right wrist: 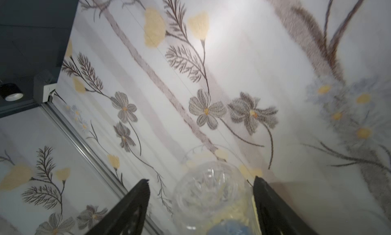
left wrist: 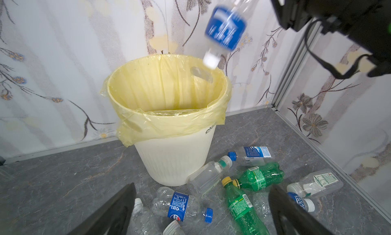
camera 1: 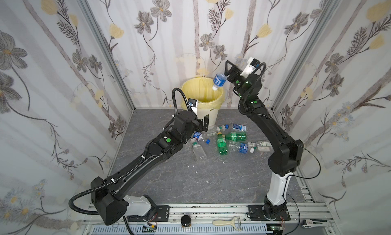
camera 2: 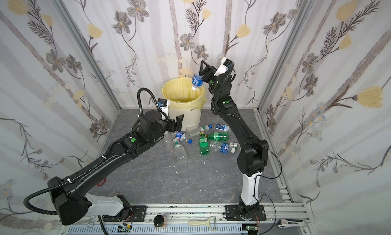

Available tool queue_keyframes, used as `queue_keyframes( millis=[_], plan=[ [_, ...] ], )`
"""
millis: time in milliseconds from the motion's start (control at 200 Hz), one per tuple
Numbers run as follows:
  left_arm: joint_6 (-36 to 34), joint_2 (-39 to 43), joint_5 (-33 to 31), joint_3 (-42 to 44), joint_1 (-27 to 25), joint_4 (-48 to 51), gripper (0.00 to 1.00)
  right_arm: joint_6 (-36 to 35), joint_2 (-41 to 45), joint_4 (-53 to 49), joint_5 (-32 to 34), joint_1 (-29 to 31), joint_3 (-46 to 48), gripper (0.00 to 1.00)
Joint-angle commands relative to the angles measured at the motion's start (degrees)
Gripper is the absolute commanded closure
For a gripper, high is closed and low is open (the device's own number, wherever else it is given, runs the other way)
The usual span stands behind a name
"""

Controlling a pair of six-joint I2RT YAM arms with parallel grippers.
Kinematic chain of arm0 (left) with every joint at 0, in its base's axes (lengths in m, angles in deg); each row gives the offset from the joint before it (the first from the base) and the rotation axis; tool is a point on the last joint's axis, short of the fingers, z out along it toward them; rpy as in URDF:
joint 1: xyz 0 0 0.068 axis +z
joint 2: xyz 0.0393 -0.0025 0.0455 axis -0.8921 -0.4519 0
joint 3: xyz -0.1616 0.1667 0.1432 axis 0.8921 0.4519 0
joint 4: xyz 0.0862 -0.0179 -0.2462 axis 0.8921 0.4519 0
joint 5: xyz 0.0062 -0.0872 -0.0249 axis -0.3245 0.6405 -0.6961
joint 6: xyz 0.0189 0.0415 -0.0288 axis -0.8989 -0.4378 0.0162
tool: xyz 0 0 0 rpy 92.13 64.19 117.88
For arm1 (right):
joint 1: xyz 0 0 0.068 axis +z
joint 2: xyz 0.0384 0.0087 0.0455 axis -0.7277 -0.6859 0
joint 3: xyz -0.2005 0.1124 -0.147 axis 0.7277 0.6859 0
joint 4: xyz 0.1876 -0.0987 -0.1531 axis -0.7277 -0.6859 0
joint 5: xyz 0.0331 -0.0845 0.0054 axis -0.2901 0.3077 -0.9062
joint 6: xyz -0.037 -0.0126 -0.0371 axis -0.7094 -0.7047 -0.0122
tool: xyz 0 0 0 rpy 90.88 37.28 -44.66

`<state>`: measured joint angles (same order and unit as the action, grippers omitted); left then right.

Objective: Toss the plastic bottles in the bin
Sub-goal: 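Open the right gripper over the bin to drop the water bottle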

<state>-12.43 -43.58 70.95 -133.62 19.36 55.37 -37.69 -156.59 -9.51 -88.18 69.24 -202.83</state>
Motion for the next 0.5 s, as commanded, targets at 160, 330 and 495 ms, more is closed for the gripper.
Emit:
queue_keyframes(
  millis=[160, 330, 495],
  plan=[
    [2.4, 3.0, 0.4, 3.5, 0.6, -1.0, 0.0, -2.4, 4.7, -4.7, -1.3, 1.5, -2.9, 0.0],
    [4.2, 4.1, 0.2, 4.9, 0.9, -0.9, 0.0, -2.2, 8.6, -4.1, -1.7, 1.4, 2.0, 0.0],
    [6.9, 5.3, -0.1, 6.1, 1.3, -0.8, 0.0, -2.6, 12.8, -3.7, -2.2, 1.1, 7.4, 0.0]
  ],
)
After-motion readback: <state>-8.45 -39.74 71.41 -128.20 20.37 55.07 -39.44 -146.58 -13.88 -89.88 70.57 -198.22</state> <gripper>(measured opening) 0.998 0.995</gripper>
